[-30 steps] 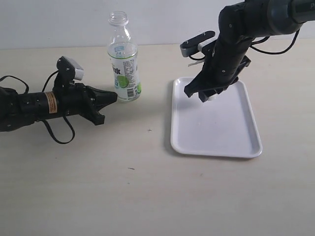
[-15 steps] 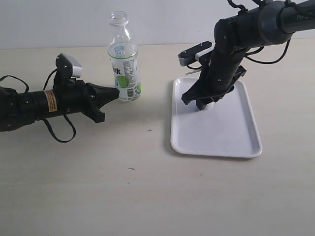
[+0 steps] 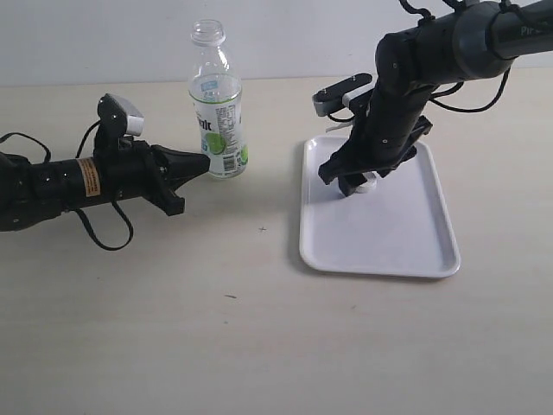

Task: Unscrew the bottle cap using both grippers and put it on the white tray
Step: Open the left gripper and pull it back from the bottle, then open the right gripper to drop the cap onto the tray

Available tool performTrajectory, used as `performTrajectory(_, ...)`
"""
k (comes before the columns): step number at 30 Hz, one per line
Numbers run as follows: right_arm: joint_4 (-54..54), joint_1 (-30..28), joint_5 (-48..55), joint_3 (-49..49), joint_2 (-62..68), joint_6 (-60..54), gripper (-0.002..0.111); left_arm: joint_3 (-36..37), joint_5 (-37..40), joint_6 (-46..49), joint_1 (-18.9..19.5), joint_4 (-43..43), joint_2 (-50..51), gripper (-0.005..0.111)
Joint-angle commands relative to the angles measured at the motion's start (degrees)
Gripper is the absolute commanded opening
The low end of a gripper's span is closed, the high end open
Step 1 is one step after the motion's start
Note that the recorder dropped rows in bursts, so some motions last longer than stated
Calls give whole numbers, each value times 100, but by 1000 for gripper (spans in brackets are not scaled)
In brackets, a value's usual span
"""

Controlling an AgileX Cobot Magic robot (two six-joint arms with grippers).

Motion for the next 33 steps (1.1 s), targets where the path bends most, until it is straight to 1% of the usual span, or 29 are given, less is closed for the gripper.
performTrajectory(1, 6, -28, -19, 13, -31, -8, 76, 24, -96, -26, 18, -16, -102, 0)
performTrajectory(4, 6, -28, 76, 13, -156, -8, 78, 115, -96, -42, 18, -28, -234, 0)
performTrajectory(6, 6, -28, 160, 13, -301, -8, 78, 248, -96, -30, 18, -189, -386, 0)
performTrajectory(9, 6, -28, 348, 13, -539, -8, 77, 534, -96, -14, 18, -614, -717, 0)
performTrajectory(12, 6, -28, 505, 13, -763, 1, 75, 861, -28, 232, 18, -1049, -1064, 0)
performTrajectory(18, 27, -28, 918, 13, -1119, 1, 70, 1444, 505, 391, 8, -2030, -1803, 0)
performTrajectory(21, 27, -28, 902, 147, -1306, 1, 68, 1704, 700, 597, 8, -2438, -2156, 0)
performTrajectory(24, 27, -28, 644, 530, -1579, -10, 66, 1957, 943, 785, 8, -3101, -2497, 0)
performTrajectory(29, 27, -28, -296, 1601, -2323, -10, 64, 2490, 1250, 1183, 8, -4511, -3145, 0)
performTrajectory(31, 27, -28, -678, 1968, -2648, 1, 64, 2664, 1390, 1338, 8, -4854, -3401, 0)
performTrajectory(33, 149, -28, -1030, 2315, -2975, 1, 64, 2830, 1416, 1408, 8, -5015, -3659, 0)
